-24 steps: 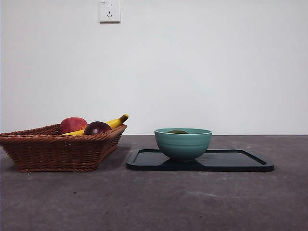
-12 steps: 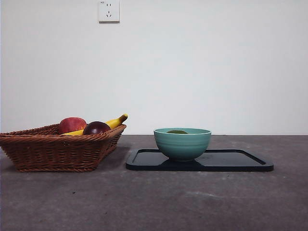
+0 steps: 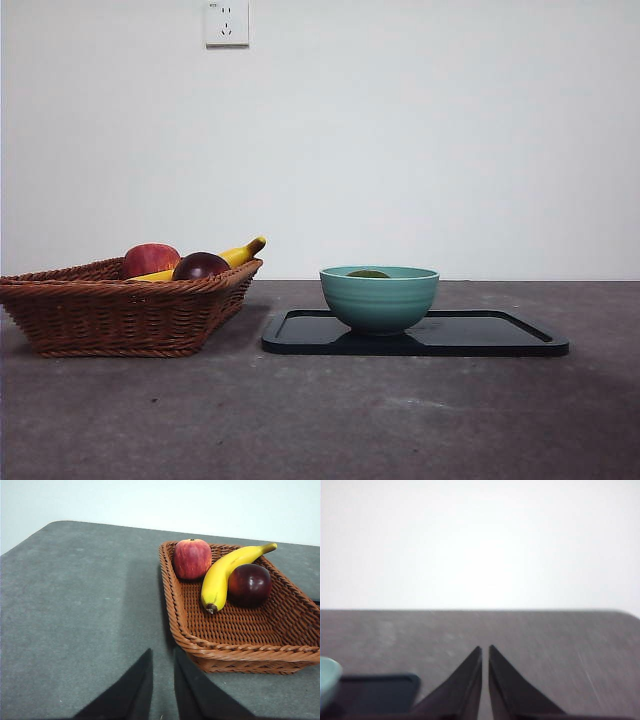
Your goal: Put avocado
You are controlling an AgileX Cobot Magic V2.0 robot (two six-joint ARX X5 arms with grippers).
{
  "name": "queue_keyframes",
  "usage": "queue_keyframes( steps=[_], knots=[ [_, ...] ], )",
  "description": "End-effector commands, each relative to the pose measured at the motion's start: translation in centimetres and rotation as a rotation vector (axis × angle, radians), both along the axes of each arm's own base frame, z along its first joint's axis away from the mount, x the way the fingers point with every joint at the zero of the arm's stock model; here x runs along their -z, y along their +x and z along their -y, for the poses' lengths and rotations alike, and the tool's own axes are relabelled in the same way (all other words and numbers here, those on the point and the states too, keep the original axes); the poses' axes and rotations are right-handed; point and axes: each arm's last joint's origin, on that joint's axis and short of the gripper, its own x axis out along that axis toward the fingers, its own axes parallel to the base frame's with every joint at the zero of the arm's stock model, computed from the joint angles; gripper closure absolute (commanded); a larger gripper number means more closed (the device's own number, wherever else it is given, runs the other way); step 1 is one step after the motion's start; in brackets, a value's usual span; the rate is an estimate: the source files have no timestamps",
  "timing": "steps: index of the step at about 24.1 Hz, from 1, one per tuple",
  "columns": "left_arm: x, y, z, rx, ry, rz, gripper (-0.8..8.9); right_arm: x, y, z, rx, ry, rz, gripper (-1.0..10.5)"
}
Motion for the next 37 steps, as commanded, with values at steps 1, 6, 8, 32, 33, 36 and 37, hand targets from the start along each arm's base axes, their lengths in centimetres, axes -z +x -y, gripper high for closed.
queue_keyframes(
  steps=[1, 6, 8, 32, 33, 36, 37],
  knots=[
    [0.8, 0.1, 0.0, 0.007, 0.011, -0.027, 7.49, 1.9, 0.4, 0.2, 0.014, 0.044, -0.056, 9.3],
    [0.8, 0.1, 0.0, 0.007, 0.011, -0.027, 7.49, 3.2, 0.4, 0.4, 0.046, 0.009, -0.196, 9.3],
    [0.8, 0.1, 0.0, 0.007, 0.011, -0.027, 7.49, 3.9, 0.3, 0.4, 0.045, 0.007, -0.271, 9.3],
    [0.8, 0.1, 0.0, 0.007, 0.011, -0.027, 7.49, 3.9, 0.3, 0.3, 0.009, -0.029, -0.268, 9.3],
    [0.8, 0.1, 0.0, 0.007, 0.011, -0.027, 7.49, 3.9, 0.3, 0.3, 0.009, -0.029, -0.268, 9.3],
    [0.8, 0.1, 0.0, 0.007, 0.011, -0.027, 7.49, 3.9, 0.3, 0.3, 0.009, -0.029, -0.267, 9.3],
    [0.8, 0.1, 0.0, 0.007, 0.011, -0.027, 7.49, 3.9, 0.3, 0.3, 0.009, -0.029, -0.267, 9.3]
  ],
)
